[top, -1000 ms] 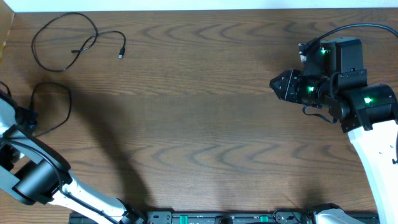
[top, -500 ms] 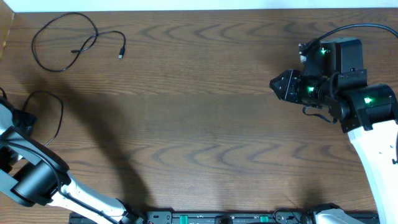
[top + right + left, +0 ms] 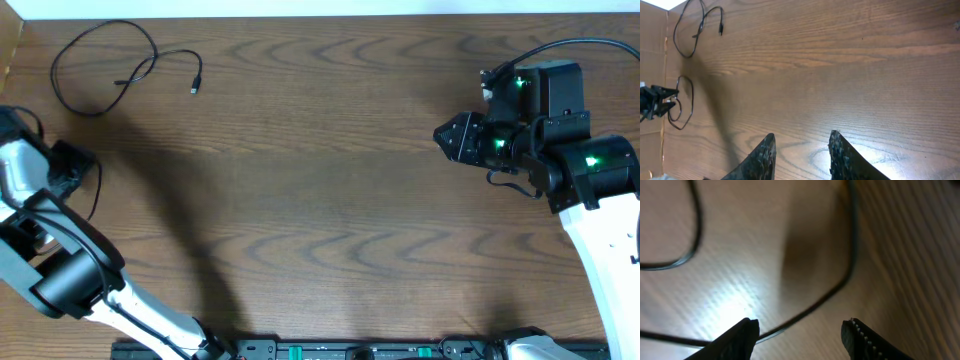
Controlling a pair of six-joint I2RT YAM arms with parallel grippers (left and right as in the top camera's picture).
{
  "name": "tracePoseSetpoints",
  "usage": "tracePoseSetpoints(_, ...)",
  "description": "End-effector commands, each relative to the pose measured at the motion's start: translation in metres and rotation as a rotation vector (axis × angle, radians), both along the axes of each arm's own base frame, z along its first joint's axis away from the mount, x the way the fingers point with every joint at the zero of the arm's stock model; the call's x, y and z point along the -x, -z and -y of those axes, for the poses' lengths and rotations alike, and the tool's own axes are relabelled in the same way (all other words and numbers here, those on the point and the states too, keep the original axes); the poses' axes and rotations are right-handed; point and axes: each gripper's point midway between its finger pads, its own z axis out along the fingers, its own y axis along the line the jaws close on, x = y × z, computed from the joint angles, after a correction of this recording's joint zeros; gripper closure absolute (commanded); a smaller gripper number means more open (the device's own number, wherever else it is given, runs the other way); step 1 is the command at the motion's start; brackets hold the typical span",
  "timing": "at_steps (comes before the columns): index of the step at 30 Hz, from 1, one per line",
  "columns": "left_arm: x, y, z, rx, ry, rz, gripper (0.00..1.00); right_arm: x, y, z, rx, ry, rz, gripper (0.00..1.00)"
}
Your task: Untangle cables
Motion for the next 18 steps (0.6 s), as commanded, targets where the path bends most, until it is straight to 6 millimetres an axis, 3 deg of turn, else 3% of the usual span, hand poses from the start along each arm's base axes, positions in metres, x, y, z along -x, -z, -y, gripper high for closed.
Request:
tracePoseSetpoints(1,-0.003,0.012,0.013,0.011,0.083,-0.018,0.41,0.002,0.002,-0.002,0.005,-0.020,-0.005,0.69)
tracePoseSetpoints(15,0.006,0.067,0.021,0.076,0.128,-0.113,0.41,0.000,0.004,-0.003,0.004,-0.019,-0.006,0.68)
tracePoseSetpoints(16,0.008,0.071,0.021,0.079,0.127,-0.121,0.42,0.000,0.003,-0.003,0.004,-0.019,-0.003,0.69)
tracePoseSetpoints(18,0.009,0.076,0.020,0.076,0.124,-0.135,0.54,-0.001,0.003,-0.003,0.001,-0.016,-0.001,0.69)
